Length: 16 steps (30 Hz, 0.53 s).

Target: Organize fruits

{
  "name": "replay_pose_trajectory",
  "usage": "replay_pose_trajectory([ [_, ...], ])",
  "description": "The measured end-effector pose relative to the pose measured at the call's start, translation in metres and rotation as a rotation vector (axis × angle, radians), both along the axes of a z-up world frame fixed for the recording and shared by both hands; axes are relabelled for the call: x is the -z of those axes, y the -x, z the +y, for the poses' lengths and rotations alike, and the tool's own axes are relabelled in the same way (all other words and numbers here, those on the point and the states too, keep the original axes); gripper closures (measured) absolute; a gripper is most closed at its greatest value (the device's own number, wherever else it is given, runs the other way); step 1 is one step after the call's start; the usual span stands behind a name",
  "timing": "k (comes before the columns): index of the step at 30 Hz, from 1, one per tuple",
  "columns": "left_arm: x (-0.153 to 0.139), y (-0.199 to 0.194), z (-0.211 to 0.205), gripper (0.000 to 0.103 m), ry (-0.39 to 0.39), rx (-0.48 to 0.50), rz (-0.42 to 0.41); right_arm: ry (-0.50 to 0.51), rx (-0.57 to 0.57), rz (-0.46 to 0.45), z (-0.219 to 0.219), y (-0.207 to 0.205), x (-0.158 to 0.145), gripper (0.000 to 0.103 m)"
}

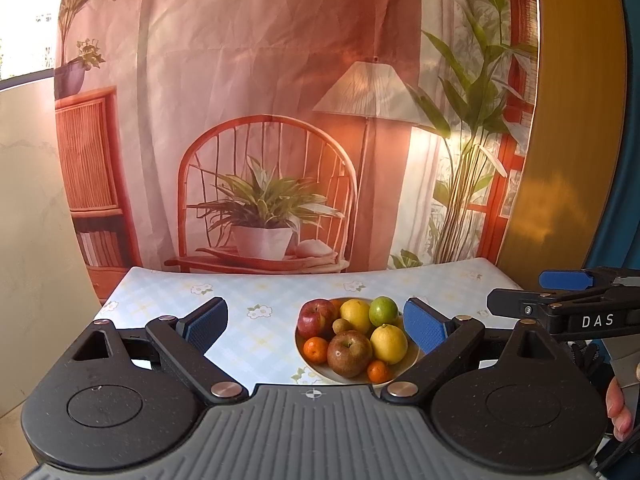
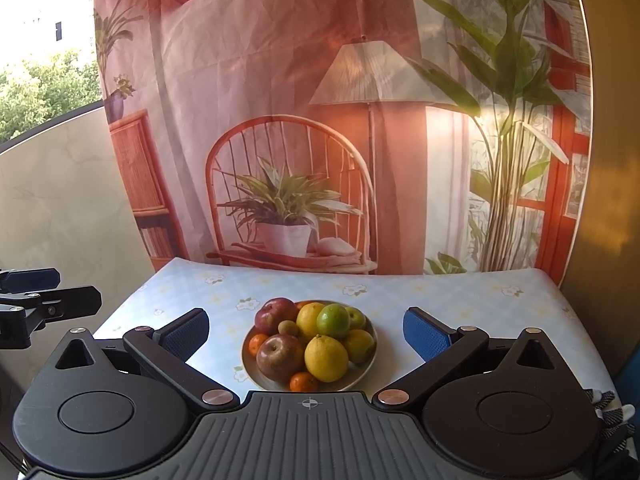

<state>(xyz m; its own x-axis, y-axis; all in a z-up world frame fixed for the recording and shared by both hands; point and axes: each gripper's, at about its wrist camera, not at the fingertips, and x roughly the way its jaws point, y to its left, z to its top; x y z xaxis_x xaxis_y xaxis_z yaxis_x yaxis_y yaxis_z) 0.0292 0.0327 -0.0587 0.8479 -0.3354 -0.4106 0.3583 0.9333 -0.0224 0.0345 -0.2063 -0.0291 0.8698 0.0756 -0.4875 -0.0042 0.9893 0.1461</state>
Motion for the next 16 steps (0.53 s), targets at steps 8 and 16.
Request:
replay_pose_trajectory([
  [8, 0.0019, -0.0036, -0.0005, 0.007, 0.007, 0.0, 0.02, -0.001, 0.0, 0.006, 0.0004, -0.0011, 0.0025, 0.0],
  [16, 0.0053, -0.0095, -0.002, 0.007, 0.017, 0.0, 0.037, -0.005, 0.003, 0.018, -0.0011, -0.0052, 0.0069, 0.0],
])
